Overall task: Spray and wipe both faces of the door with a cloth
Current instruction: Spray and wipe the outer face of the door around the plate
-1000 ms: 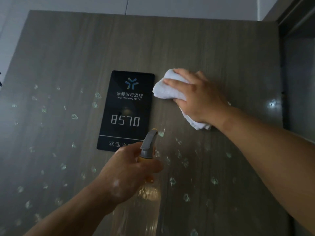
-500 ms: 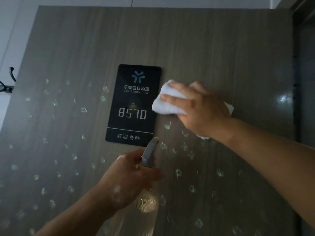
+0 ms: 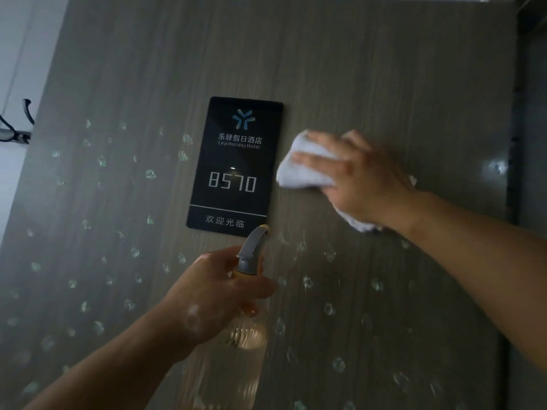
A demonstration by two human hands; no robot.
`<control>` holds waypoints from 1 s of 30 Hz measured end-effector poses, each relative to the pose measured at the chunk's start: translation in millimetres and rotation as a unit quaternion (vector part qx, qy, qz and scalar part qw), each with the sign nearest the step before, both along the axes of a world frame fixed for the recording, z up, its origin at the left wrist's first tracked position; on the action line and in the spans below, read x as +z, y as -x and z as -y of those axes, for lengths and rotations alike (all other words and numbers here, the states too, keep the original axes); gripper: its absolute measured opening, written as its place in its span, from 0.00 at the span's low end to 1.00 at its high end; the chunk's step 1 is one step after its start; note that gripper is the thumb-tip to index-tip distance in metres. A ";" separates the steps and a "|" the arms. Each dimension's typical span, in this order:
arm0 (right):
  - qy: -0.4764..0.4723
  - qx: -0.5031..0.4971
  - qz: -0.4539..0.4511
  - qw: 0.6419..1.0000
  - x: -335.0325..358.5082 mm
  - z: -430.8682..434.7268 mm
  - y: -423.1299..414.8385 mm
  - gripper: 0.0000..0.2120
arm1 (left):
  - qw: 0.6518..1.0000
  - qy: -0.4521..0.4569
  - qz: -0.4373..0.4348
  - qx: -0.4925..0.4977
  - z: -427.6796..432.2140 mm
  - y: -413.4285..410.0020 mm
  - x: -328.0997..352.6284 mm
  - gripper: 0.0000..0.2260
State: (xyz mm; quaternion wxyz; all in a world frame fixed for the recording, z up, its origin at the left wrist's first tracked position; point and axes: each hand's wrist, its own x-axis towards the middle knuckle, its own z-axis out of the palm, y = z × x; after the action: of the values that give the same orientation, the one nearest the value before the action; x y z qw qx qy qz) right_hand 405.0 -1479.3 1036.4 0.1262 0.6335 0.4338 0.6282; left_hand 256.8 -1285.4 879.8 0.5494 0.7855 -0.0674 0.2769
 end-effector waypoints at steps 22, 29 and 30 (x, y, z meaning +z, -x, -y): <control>-0.115 -0.004 -0.015 0.993 5.0 85.6 -10.3 0.25 | 1.000 -0.011 -0.012 -0.007 35.4 -11.0 -0.4 0.05; -0.110 -0.008 -0.019 0.994 7.7 87.4 -7.7 0.25 | 0.997 -0.009 -0.020 -0.076 87.3 -23.5 0.3 0.08; -0.100 -0.017 -0.026 0.994 8.6 89.7 -6.9 0.27 | 0.996 -0.013 -0.019 -0.081 93.0 -25.0 0.0 0.08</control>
State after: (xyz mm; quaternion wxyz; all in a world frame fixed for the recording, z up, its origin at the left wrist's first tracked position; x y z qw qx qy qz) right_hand 411.9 -1569.0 1045.0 0.0609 0.6664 0.3612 0.6495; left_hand 281.8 -1378.4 879.8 0.5613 0.7893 -0.1241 0.2156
